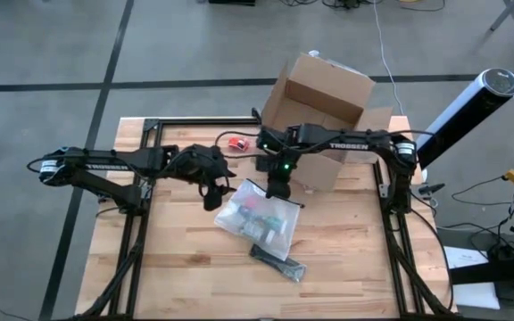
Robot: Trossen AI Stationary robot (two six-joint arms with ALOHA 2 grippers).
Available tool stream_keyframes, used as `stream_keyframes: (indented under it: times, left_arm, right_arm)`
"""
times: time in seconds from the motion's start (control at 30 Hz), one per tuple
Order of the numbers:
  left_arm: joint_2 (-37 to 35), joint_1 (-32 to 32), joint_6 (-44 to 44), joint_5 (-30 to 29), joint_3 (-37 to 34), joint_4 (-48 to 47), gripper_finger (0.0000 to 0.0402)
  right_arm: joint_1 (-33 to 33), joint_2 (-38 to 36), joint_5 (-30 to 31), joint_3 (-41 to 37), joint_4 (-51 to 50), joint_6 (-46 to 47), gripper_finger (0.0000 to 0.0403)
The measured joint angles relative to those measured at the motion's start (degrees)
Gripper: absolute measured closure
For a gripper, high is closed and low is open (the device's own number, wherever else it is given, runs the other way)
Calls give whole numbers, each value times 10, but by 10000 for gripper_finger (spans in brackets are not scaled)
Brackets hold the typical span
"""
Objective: Unpack boxes
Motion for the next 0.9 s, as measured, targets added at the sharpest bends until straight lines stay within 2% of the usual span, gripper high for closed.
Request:
stream_keyframes:
  times: [0.13,0.33,0.63,0.83,0.9]
  left_arm:
    - [0,0,-34,16,0,19,210]
    - [0,-4,-72,63,0,18,210]
    - [1,-38,-101,129,-1,-38,233]
    - [1,-56,-115,129,-1,-53,246]
    - [1,-57,-123,129,-1,-53,246]
  right_arm:
    - [-26,2,10,-65,30,4,403]
    - [-36,2,7,-120,29,-3,403]
    - [-36,2,6,-131,10,-10,403]
    - [-26,0,-7,-131,-74,-56,403]
    - [-15,0,-36,-131,-92,-73,403]
